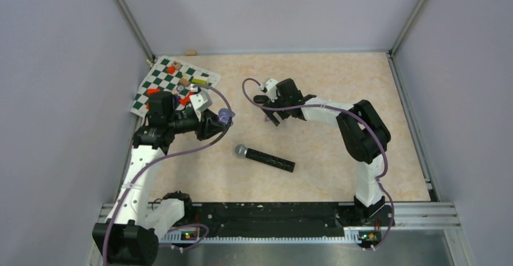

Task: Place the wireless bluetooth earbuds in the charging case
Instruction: Pick up the earbud from the center of the board.

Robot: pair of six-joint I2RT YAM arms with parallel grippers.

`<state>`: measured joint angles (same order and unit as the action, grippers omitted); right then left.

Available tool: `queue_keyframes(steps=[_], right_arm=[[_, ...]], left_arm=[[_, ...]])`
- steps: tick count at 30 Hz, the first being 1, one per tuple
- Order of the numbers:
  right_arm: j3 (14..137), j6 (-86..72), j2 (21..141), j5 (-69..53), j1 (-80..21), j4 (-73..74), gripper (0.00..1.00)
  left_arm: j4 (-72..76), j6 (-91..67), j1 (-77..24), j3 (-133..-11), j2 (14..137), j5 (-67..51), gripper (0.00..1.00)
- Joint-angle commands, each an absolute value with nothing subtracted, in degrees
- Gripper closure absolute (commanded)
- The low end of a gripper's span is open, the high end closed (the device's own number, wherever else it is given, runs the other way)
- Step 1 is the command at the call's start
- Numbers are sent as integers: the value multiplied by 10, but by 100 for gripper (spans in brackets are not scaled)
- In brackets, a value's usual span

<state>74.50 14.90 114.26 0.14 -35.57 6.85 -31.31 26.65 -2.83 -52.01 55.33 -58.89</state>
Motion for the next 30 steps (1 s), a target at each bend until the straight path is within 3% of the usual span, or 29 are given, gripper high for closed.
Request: queue_keyframes(steps=[1, 22, 30], right_arm=[[738, 144, 1120, 4, -322, 71, 9], [692, 152, 1069, -211, -300, 5, 13], [742, 155, 1122, -194, -322, 42, 14]], left_arm=[[-290, 266, -23, -517, 551, -608, 100], [-286, 264, -18, -513, 555, -619, 100], [-286, 264, -15, -513, 558, -622, 100]])
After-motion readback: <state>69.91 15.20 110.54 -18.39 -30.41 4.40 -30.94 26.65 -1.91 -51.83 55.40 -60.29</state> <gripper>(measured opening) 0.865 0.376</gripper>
